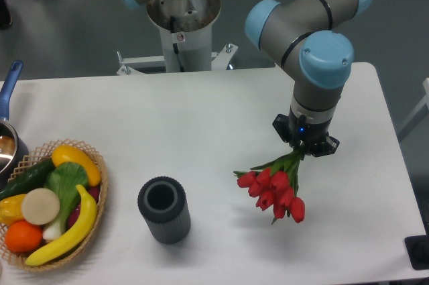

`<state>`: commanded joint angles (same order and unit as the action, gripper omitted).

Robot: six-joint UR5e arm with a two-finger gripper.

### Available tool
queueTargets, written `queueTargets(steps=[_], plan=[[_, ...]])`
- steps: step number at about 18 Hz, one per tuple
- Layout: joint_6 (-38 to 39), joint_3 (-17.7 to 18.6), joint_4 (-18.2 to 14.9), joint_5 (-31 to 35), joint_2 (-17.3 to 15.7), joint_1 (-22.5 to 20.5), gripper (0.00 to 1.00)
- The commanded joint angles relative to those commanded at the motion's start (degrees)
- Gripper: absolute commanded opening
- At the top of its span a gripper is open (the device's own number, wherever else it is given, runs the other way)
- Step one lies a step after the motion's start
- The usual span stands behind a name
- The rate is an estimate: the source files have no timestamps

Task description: Insert the flowers into the vase

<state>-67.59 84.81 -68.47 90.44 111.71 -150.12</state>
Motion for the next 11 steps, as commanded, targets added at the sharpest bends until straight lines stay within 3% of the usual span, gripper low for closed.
queueTargets(steps=[7, 11], plan=[[0.09, 0.00, 0.26, -0.88, -0.35, -0.18, 0.01], [0.70, -0.09, 1.14, -6.14, -0.79, 0.35, 0.00]])
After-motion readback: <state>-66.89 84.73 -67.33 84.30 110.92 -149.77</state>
